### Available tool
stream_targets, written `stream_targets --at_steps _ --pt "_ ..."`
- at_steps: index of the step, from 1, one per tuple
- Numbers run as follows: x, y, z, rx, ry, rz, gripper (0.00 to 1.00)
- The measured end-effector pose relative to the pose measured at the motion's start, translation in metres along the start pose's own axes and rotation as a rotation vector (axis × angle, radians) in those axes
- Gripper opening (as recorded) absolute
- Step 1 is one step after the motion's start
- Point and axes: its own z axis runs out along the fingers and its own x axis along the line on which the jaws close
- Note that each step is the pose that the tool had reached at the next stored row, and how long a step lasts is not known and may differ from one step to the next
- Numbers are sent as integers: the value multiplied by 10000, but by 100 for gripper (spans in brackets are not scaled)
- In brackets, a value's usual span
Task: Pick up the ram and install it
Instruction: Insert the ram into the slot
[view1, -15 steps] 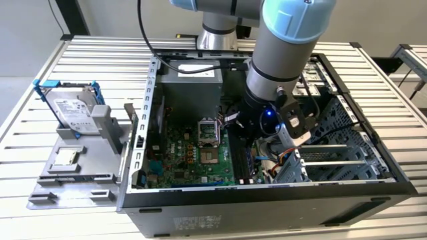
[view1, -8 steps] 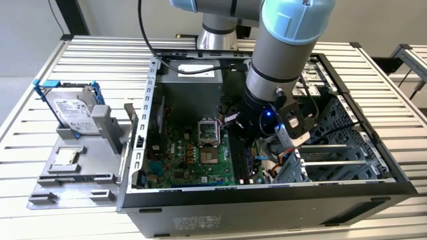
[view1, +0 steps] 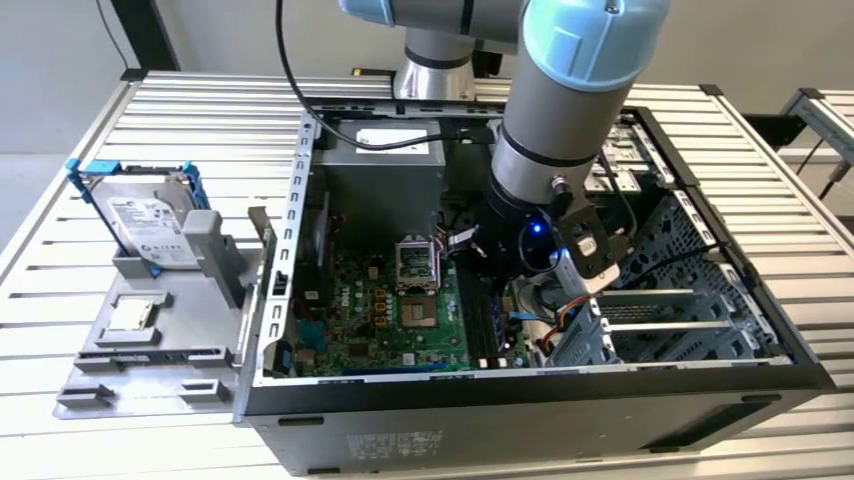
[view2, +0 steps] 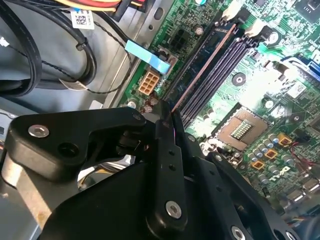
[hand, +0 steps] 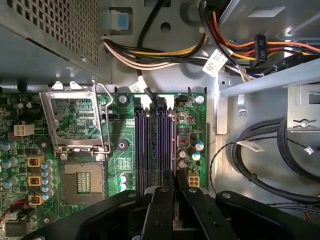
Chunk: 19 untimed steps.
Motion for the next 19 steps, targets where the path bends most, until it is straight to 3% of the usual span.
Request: stream_targets --at_steps 9,13,19 --pt "1 -1 8 -1 21 -226 0" --pt "-2 -3 73 0 28 -229 0" --pt "-3 -4 103 -6 60 -226 0"
